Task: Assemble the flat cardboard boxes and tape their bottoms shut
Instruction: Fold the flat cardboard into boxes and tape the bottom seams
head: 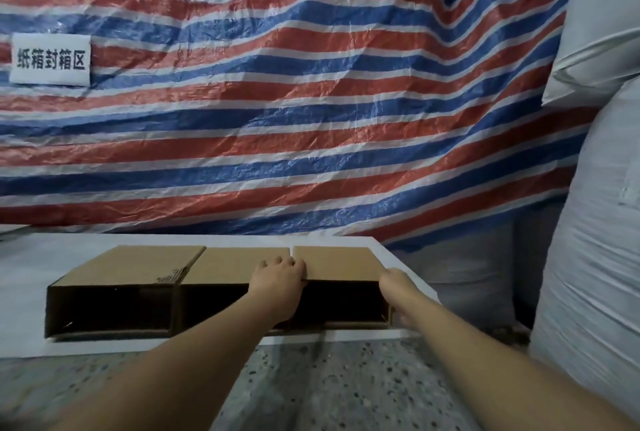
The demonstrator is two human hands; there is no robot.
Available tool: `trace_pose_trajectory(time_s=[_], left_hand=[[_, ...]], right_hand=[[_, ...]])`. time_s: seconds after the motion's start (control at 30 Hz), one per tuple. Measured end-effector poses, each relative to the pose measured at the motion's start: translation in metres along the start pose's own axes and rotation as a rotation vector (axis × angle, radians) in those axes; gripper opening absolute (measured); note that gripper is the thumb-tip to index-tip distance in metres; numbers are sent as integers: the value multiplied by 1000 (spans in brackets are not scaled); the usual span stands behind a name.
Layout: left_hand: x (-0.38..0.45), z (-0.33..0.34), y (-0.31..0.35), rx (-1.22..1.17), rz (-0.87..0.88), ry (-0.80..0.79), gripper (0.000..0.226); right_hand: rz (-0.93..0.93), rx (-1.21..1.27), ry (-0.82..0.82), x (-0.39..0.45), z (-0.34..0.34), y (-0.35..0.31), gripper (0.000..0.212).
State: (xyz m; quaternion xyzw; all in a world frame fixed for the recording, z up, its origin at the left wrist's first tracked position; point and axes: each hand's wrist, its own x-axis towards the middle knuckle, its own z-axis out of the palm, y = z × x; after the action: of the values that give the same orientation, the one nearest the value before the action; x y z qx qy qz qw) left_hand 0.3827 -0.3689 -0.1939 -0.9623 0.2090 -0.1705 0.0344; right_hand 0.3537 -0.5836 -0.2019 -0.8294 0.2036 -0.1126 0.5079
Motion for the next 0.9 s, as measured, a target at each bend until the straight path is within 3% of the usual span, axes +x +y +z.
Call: trace_pose_trajectory(time_s=[0.17, 0.27, 0.47, 0.63, 0.9], left_hand=[[-7, -4, 0, -6, -17, 28, 64], [-23, -26, -3, -37, -20, 46, 73], [-88, -131, -16, -55, 31, 247, 51], [-175, -225, -36, -81, 60, 425, 29], [-313, -289, -95, 52, -31, 437, 27]], right_hand=[[-39, -70, 40, -13, -9, -5, 63], [-78, -79, 86, -25, -25, -15, 63], [-182, -107, 145, -109, -42, -88, 53], [-420, -98, 117, -220, -24, -159, 41], [-657, -19, 103, -372, 12, -199, 39]])
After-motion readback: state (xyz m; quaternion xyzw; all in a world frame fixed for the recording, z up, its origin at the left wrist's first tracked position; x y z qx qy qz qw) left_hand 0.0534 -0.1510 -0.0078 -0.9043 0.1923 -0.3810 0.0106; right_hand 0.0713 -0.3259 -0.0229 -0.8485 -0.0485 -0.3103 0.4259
